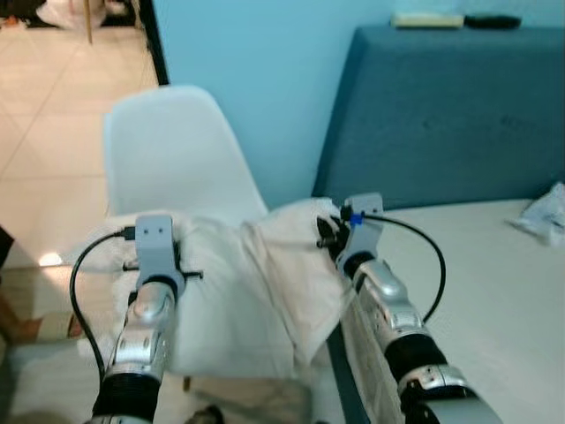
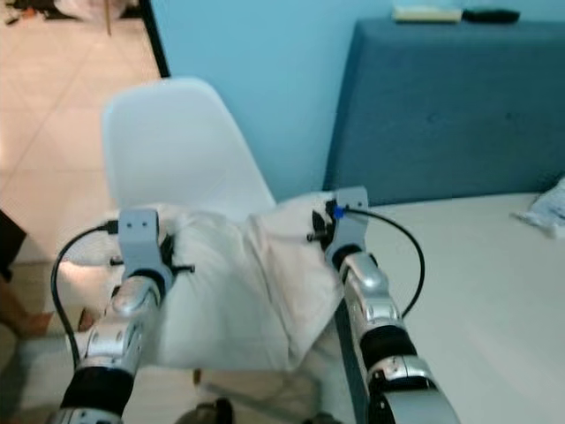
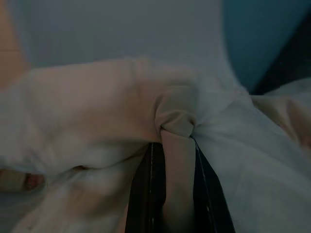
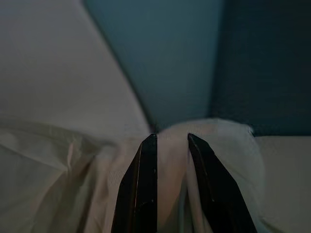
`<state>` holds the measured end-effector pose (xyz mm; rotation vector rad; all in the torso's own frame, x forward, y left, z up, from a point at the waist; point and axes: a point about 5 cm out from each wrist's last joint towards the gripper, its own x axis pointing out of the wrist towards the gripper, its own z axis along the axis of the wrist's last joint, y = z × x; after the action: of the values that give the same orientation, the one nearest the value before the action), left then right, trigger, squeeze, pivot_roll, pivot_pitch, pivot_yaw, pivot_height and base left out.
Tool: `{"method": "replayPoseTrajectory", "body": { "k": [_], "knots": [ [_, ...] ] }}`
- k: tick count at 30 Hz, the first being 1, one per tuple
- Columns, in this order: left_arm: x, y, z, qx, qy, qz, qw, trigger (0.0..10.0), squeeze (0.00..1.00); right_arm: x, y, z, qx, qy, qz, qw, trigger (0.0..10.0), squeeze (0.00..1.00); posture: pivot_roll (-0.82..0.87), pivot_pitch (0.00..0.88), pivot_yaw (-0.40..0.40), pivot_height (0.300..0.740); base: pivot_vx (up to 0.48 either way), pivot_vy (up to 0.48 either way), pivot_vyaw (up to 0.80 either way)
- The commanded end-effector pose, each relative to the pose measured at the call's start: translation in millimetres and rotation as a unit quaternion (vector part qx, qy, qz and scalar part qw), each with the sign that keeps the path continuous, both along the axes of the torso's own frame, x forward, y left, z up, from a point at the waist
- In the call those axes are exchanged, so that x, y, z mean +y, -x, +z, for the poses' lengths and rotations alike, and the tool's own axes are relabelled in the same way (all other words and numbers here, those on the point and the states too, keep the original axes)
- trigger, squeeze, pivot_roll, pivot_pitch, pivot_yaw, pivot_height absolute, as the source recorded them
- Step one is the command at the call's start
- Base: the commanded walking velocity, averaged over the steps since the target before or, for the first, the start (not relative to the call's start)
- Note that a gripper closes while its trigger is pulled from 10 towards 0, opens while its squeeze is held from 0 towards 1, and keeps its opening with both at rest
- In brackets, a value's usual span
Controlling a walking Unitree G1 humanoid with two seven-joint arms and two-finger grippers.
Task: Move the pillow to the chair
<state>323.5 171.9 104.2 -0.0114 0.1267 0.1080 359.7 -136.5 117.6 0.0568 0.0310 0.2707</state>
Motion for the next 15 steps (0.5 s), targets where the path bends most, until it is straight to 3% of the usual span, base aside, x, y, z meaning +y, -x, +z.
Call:
{"method": "replayPoseTrajectory", "body": {
  "k": [1,15],
  "knots": [
    [-3.0,-0.1,3.8,-0.008,-0.002,-0.007,1.0,10.0,0.0,8.3,0.0,3.4,-0.008,0.002,0.02,1.0,10.0,0.0,0.03,0.154,-0.059,0.74,0.0,0.0,0.0],
    [-0.7,4.5,-0.6,0.0,0.0,-0.002,1.0,10.0,0.0,8.6,0.2,1.9,-0.005,0.006,0.024,1.0,10.0,0.0,0.03,0.15,-0.061,0.74,0.0,0.0,0.0]
  ]
}}
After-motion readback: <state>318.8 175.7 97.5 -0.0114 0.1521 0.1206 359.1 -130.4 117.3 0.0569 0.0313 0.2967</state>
